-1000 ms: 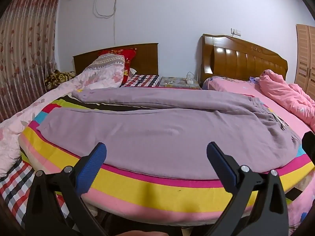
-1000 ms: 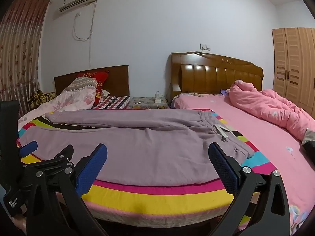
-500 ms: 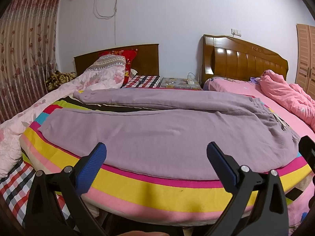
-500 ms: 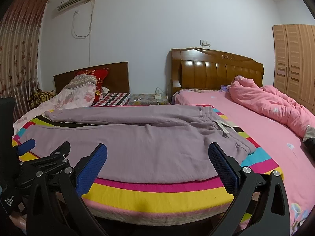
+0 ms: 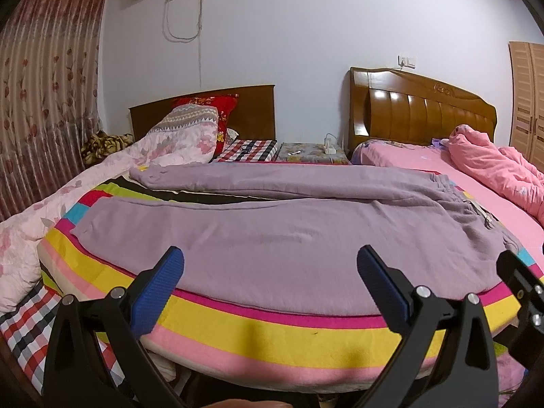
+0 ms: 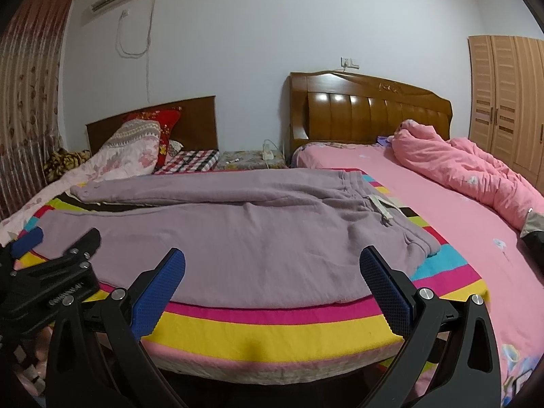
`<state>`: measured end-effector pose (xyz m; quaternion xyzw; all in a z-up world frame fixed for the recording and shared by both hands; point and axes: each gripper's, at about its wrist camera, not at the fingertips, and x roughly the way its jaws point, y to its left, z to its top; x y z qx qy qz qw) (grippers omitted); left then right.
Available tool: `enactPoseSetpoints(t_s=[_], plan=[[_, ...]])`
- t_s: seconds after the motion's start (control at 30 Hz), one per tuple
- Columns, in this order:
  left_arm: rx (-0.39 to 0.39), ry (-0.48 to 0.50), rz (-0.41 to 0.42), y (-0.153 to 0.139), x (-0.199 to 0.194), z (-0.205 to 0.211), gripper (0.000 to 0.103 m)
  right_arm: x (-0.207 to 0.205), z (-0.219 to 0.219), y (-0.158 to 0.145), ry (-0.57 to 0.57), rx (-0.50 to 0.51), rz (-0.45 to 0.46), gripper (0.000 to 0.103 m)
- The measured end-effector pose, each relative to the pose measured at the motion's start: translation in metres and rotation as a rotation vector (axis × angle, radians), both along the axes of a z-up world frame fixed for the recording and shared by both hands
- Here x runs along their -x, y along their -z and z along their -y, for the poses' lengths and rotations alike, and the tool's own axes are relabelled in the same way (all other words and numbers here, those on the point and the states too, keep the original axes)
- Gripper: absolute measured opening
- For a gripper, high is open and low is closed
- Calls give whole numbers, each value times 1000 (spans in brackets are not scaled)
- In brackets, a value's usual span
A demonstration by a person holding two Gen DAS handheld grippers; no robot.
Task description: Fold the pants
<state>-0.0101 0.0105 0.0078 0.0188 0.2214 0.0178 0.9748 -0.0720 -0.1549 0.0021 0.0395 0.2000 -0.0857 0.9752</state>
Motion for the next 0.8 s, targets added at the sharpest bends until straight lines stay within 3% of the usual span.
enactPoseSetpoints(t_s=[0.8], plan=[[-24, 17, 32, -1, 8, 5, 102, -7, 5, 14, 28, 6, -62, 99]])
